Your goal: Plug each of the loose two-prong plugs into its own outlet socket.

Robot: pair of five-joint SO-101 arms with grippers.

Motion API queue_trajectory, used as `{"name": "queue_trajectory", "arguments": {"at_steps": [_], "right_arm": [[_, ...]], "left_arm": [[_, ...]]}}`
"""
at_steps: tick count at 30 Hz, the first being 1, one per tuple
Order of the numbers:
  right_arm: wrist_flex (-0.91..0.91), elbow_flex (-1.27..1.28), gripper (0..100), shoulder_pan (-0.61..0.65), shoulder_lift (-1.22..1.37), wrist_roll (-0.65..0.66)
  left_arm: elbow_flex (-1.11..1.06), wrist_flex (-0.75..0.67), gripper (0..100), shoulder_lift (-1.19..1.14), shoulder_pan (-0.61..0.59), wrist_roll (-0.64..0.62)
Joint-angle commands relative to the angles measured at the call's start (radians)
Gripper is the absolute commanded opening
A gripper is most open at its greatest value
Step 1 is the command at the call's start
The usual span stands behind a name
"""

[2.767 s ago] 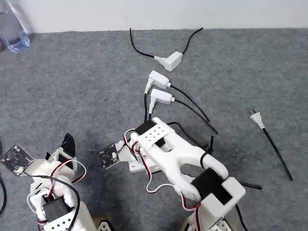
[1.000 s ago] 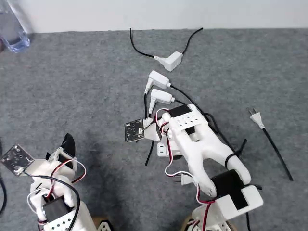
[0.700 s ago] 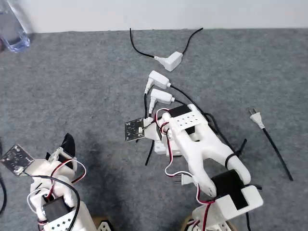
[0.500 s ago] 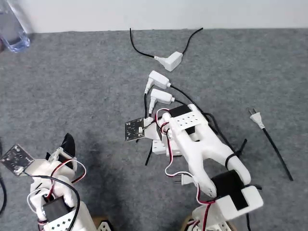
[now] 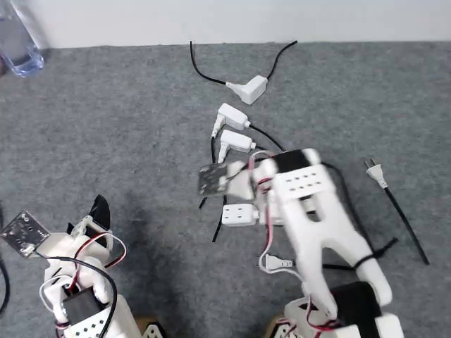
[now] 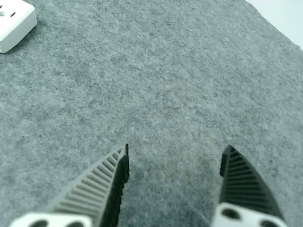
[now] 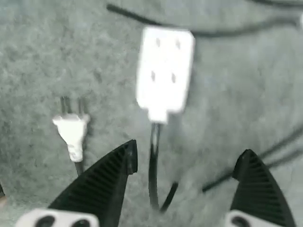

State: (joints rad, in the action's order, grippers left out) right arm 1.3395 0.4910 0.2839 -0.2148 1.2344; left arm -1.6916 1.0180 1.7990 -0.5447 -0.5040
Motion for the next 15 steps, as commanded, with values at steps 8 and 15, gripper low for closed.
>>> {"name": "queue_trajectory", "arguments": {"at_steps": [8, 15], "right_arm": [[-0.082, 0.089, 31.4, -0.354, -0.024, 0.157], [-0.232, 0.201, 31.4, -0.401, -0.03, 0.176]], "left_arm": [[0.007, 0.005, 30, 0.003, 0.005, 0.008], [0.007, 0.005, 30, 0.003, 0.005, 0.008]]}}
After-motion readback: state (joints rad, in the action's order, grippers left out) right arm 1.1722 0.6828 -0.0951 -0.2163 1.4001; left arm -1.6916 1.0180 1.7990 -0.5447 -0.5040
